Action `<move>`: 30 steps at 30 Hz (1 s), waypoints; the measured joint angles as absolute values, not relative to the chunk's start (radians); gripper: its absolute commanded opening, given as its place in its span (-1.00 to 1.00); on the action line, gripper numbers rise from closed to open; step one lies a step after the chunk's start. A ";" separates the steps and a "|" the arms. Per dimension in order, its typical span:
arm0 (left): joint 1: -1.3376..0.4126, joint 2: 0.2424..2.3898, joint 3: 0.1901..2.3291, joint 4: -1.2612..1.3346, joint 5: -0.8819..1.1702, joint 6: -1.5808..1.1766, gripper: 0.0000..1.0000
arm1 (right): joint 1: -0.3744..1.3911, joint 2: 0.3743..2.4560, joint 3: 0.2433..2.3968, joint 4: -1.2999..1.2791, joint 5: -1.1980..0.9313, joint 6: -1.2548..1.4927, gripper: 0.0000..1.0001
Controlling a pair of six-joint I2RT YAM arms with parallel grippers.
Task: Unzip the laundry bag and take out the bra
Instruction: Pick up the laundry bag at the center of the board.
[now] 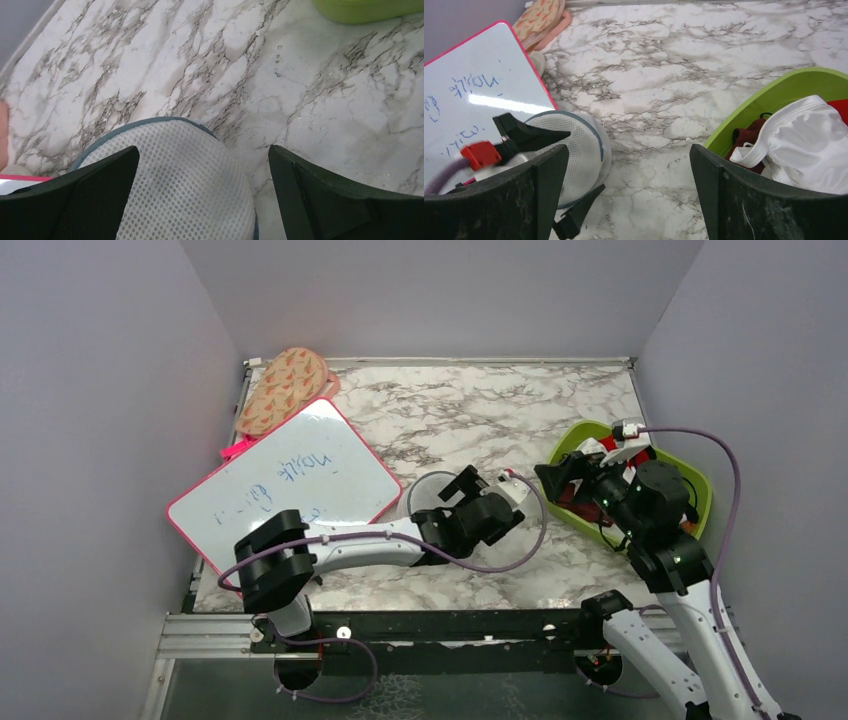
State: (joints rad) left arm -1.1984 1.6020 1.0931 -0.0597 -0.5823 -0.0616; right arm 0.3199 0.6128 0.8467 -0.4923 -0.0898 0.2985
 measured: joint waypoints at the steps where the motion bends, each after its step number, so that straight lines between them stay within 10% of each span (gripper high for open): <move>1: -1.223 1.631 1.108 -0.063 -0.633 -0.058 0.97 | 0.320 0.613 0.847 -0.492 -0.090 0.299 0.79; 15: -1.269 1.826 1.187 -0.167 -0.936 -0.085 0.77 | 0.320 0.570 0.856 -0.552 -0.072 0.290 0.79; 30: -1.256 1.837 1.168 -0.165 -0.934 -0.099 -0.96 | 0.320 0.582 0.883 -0.567 -0.102 0.275 0.79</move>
